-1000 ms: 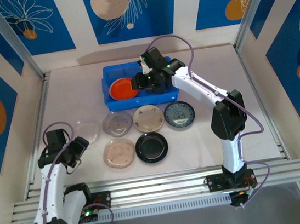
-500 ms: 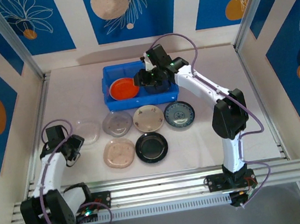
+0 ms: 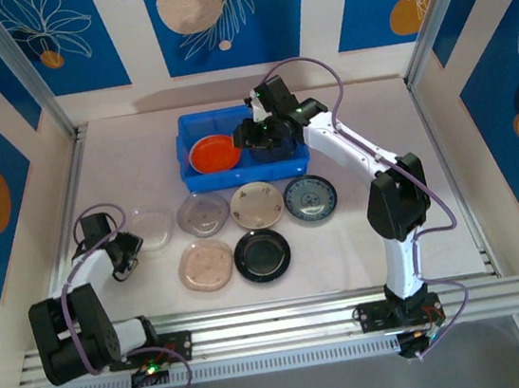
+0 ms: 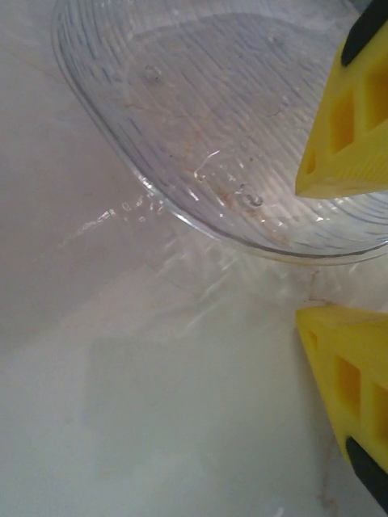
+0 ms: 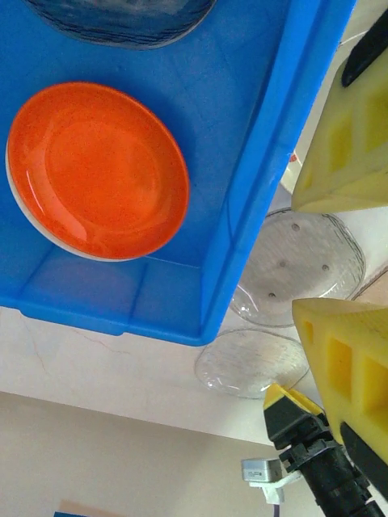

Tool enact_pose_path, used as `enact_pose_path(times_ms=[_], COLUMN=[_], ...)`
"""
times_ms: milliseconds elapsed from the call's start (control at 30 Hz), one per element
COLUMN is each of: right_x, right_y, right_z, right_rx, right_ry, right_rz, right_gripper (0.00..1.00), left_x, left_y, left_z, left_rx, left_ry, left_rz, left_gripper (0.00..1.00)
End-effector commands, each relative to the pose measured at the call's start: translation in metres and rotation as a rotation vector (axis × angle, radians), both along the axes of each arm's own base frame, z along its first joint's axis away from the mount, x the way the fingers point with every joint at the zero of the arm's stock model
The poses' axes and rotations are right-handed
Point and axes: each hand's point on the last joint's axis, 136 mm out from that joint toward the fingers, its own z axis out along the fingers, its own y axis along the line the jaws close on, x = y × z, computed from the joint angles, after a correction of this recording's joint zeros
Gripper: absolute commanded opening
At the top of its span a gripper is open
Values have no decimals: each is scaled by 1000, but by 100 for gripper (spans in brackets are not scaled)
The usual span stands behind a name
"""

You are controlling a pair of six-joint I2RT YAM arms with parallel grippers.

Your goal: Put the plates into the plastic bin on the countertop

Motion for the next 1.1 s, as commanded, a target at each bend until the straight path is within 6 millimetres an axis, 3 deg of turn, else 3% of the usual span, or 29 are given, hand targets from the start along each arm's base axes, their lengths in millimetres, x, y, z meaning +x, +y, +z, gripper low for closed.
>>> enact_pose_path(times_ms=[0, 167, 267, 433, 600, 800, 967, 1067], right_x=[3, 3, 1, -2, -9, -28, -46, -55], right_y=[3, 3, 4, 5, 10, 23, 32, 35], right_z=[-1, -1, 0, 4, 18, 50, 76, 89], right_rx=[9, 7, 5, 3, 29, 72, 133, 164], right_ry=[16, 23, 23, 14, -15, -136, -237, -272], right_rz=[8, 6, 10, 15, 46, 159, 263, 304], right_gripper=[33, 32, 32, 32, 32, 34, 51, 53], left_x=[19, 23, 23, 20, 18, 20, 36, 43], left_y=[8, 7, 8, 12, 19, 12, -28, -57], left_z=[8, 3, 5, 21, 73, 161, 214, 235], left_rx=[11, 7, 18, 63, 162, 244, 108, 3], left_ry=[-46, -37, -34, -38, -100, -250, -388, -446], left_rz=[-5, -20, -38, -61, -102, -200, -381, -499], left_gripper=[37, 24, 7, 0, 0, 0, 0, 0])
